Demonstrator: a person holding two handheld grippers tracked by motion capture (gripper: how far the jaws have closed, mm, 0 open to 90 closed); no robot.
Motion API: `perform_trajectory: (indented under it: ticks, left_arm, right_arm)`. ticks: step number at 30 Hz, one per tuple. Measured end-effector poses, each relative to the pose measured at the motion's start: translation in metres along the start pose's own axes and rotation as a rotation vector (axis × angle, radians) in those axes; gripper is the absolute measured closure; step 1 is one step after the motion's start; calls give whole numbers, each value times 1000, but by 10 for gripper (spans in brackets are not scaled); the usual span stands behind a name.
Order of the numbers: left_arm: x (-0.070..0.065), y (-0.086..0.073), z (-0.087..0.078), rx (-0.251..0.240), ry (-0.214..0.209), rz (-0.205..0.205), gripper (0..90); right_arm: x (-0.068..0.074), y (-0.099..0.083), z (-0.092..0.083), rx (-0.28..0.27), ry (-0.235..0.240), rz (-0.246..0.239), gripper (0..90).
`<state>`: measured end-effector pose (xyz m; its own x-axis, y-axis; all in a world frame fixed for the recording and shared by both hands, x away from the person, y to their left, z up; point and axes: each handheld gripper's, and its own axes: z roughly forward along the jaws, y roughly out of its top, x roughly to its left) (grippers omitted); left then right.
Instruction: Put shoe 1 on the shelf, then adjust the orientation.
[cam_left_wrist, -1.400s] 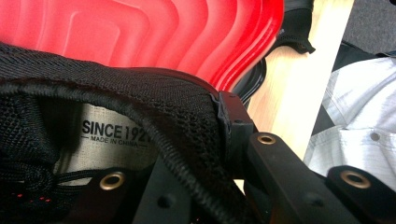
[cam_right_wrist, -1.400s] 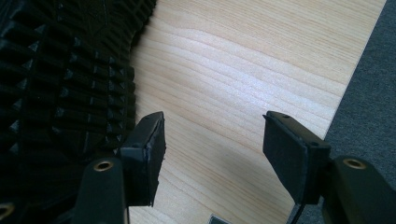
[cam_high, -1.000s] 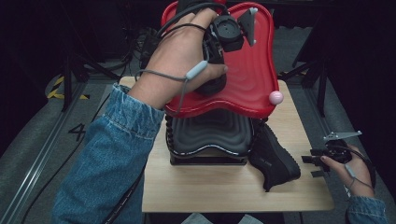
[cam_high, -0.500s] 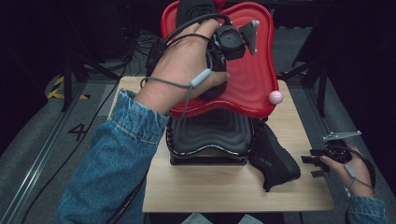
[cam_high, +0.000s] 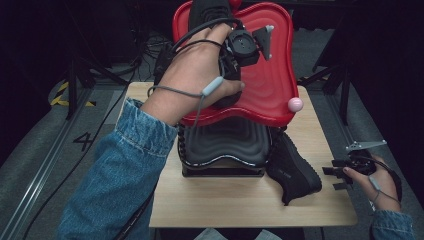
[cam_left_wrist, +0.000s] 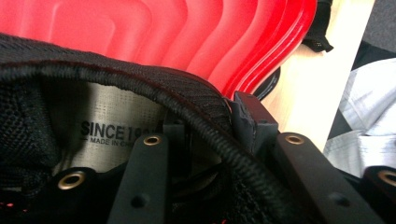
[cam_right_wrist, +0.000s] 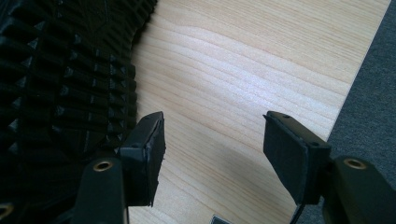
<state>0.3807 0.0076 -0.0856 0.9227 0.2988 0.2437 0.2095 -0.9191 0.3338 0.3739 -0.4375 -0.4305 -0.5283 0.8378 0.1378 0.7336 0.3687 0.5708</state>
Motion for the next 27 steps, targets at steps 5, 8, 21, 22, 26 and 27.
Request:
perform_trajectory:
  ticks: [5, 8, 21, 22, 26, 27]
  left_arm:
    - [1, -5, -9, -45, -8, -55, 565]
    - [0, -8, -15, -71, -4, -68, 517]
    - [-10, -12, -41, -116, 54, -68, 462]
    - [-10, -13, -43, -122, 55, -70, 459]
    - [-11, -19, -52, -125, 63, -73, 465]
    - [-12, -21, -54, -129, 70, -80, 468]
  right_arm:
    - [-1, 0, -1, 0, -3, 1, 393]
    - [-1, 0, 0, 2, -1, 5, 392]
    - [1, 2, 1, 4, -1, 2, 389]
    - [1, 3, 1, 6, -5, -1, 389]
    - [2, 4, 1, 3, -6, -4, 389]
    - [2, 5, 1, 4, -6, -6, 389]
